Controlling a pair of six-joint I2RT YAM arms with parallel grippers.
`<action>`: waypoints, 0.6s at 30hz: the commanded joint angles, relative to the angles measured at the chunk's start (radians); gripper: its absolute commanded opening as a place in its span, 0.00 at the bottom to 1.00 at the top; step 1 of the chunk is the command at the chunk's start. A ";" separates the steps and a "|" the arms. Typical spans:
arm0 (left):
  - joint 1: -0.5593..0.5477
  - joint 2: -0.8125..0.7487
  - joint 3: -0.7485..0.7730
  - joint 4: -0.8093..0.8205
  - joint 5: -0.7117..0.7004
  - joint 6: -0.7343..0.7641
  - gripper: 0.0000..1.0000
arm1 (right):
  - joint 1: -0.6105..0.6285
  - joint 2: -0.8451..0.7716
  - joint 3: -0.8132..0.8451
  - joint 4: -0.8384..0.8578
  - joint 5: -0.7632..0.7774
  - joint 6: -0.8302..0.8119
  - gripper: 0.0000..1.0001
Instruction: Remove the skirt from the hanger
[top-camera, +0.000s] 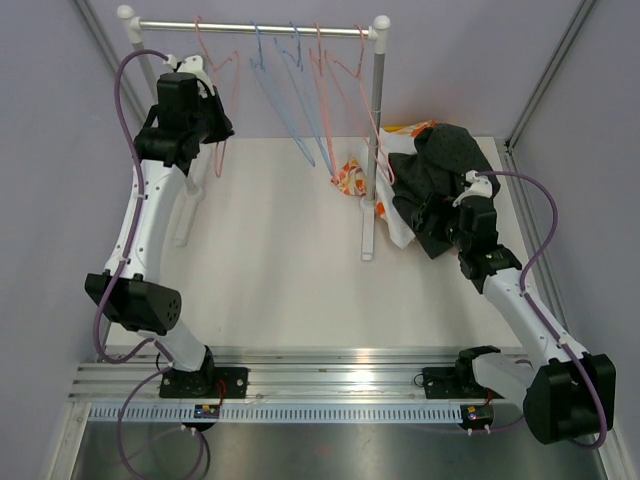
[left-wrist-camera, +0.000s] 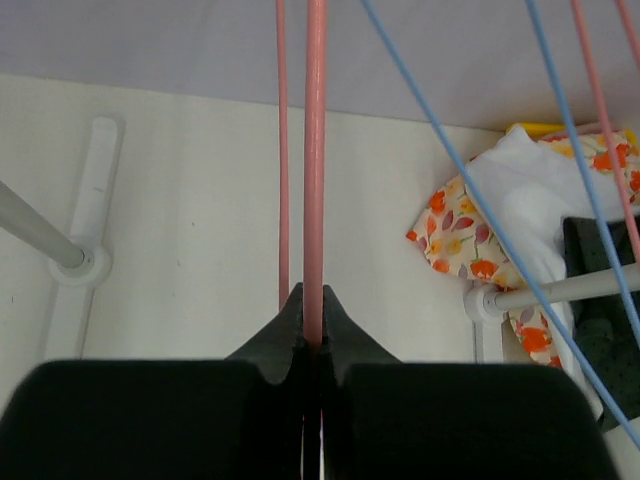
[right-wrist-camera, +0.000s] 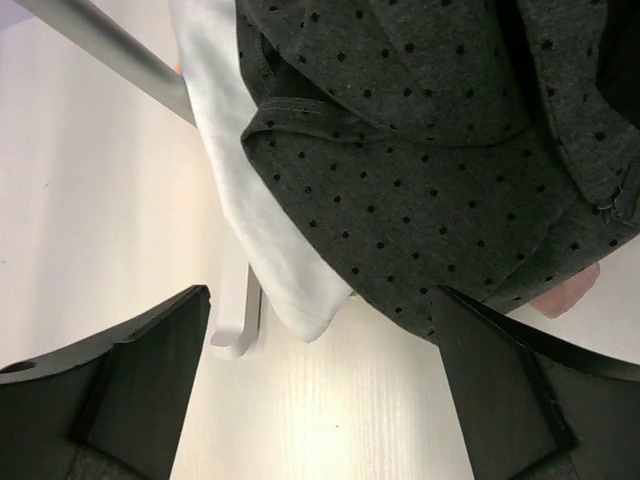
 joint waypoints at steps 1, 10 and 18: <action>-0.016 -0.145 -0.075 0.053 -0.001 -0.026 0.00 | 0.012 -0.053 0.014 0.030 -0.025 0.029 0.99; -0.033 -0.418 -0.417 0.035 -0.035 -0.058 0.73 | 0.025 -0.214 0.062 -0.111 -0.122 0.069 0.99; -0.037 -0.897 -0.782 0.000 -0.041 -0.069 0.99 | 0.025 -0.513 0.215 -0.360 -0.136 0.032 0.99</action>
